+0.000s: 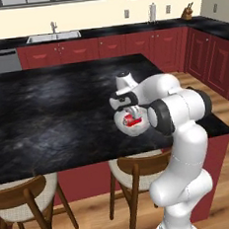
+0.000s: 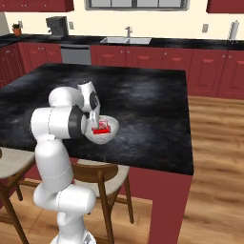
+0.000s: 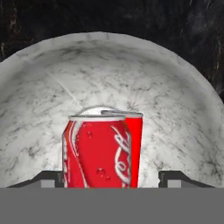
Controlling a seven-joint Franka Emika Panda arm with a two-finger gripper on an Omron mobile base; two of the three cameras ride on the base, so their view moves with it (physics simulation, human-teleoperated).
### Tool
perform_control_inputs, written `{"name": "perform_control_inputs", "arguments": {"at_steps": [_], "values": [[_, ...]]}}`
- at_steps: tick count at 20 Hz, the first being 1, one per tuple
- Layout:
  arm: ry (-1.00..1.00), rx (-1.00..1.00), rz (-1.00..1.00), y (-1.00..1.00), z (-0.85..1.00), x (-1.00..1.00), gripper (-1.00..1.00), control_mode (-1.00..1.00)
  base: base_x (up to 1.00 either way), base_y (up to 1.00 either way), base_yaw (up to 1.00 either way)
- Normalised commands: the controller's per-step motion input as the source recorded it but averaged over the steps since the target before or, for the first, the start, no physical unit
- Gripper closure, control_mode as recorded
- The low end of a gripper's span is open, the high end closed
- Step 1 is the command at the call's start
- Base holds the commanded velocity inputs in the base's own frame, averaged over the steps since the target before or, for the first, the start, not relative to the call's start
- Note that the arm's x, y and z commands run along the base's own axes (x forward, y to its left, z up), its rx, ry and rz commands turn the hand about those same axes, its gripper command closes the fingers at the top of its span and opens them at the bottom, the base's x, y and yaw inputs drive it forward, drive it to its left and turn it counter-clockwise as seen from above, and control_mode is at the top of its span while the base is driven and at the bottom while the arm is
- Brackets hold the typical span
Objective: Open the fridge, grab two sodas, and place both sodas inside the bowl with ice on the dining counter.
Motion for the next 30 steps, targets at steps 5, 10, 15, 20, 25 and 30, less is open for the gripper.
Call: {"name": "perform_control_inputs", "arguments": {"at_steps": [5, 10, 15, 20, 25, 30], "values": [[0.00, 0.00, 0.03, 0.00, 0.18, -0.23, -1.00, -1.00, 0.00, 0.00, 0.00], [-0.02, -0.02, 0.00, -0.03, 0.59, -0.08, -1.00, -1.00, 0.00, 0.00, 0.00], [-0.05, -0.01, 0.00, -0.19, 0.72, -0.05, -1.00, -1.00, 0.00, 0.00, 0.00], [-0.06, 0.00, 0.00, -0.30, 0.78, -0.33, -1.00, -1.00, 0.00, 0.00, 0.00], [-0.10, 0.00, 0.00, -0.21, 0.68, -0.63, -1.00, -1.00, 0.00, 0.00, 0.00], [-0.19, 0.04, 0.00, -0.02, 0.35, -0.98, -1.00, -1.00, 0.00, 0.00, 0.00]]}}
